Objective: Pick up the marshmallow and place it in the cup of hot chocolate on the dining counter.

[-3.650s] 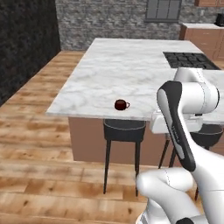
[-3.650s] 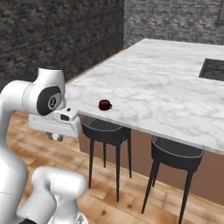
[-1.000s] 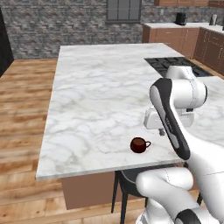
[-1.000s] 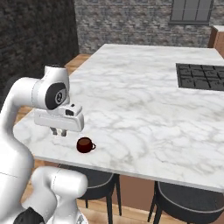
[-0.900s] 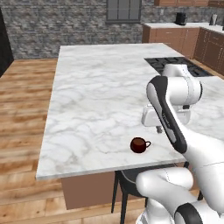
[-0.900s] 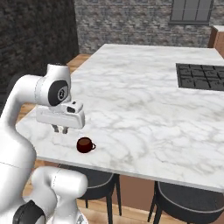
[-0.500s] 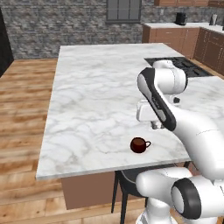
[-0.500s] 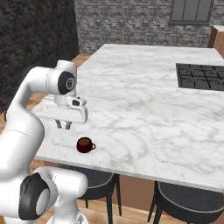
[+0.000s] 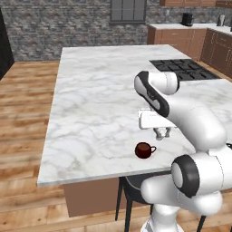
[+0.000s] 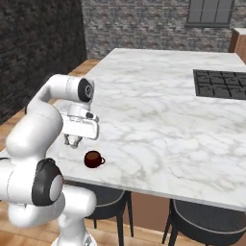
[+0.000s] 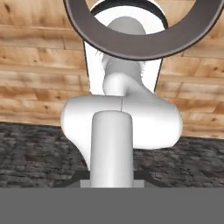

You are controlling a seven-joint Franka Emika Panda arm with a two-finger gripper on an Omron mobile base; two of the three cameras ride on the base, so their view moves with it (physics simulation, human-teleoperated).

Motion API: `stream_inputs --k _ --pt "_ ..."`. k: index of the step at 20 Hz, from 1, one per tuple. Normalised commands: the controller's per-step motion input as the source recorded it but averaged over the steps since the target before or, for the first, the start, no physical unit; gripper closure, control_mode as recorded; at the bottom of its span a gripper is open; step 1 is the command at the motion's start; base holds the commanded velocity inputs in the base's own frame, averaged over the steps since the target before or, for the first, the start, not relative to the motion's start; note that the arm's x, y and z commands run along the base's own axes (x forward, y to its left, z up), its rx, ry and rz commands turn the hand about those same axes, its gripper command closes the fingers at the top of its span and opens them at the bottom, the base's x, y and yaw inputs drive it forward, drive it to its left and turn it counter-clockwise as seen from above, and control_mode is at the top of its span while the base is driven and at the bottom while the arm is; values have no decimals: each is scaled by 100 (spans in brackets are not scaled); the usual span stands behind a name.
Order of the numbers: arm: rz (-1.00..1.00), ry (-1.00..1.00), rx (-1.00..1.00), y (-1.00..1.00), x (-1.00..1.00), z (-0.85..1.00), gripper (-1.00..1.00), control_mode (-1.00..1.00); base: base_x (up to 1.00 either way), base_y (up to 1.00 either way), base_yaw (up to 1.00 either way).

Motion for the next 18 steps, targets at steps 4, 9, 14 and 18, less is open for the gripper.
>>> stream_inputs --k 4,9,14,18 --pt "0 20 2 0 0 0 100 -100 0 0 0" --pt "0 24 1 0 0 -9 100 -100 0 0 0" --pt "0 26 0 0 16 -30 100 -100 0 0 0" --pt "0 10 0 0 38 -21 100 -100 0 0 0"
